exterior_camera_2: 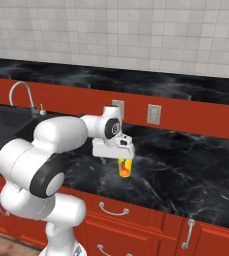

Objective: Place the pitcher and cup on the dining counter for serving.

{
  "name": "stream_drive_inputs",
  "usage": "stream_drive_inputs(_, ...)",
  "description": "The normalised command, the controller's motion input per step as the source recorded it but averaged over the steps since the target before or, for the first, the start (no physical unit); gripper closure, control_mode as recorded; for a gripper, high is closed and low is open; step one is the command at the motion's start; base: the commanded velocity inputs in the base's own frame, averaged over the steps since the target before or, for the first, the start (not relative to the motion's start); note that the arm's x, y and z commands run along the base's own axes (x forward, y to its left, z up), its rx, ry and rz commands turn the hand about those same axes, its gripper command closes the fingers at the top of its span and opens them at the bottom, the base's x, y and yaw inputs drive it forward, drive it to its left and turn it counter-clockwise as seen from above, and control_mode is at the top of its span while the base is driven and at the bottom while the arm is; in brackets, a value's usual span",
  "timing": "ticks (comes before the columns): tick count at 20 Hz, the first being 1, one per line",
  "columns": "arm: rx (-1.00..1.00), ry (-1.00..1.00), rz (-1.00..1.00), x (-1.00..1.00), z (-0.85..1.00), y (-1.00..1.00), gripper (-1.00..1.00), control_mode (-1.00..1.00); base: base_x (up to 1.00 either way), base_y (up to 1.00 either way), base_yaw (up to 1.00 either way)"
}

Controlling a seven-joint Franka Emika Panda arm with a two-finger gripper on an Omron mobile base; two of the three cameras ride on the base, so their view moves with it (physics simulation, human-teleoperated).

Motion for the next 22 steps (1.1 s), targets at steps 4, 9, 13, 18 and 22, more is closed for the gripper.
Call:
stream_drive_inputs(4,0.0,0.0,0.02,0.09,-0.07,0.0,-1.0,-1.0,0.0,0.0,0.0)
stream_drive_inputs(9,0.0,-0.04,0.0,0.0,0.26,0.0,-1.0,-1.0,0.0,0.0,0.0)
stream_drive_inputs(13,0.0,-0.06,0.0,0.0,0.41,0.0,-1.0,-1.0,0.0,0.0,0.0)
stream_drive_inputs(18,0.0,-0.01,0.0,0.12,0.21,0.0,-1.0,-1.0,0.0,0.0,0.0)
stream_drive_inputs(22,0.0,0.0,0.0,0.41,0.0,0.0,-1.0,-1.0,0.0,0.0,0.0)
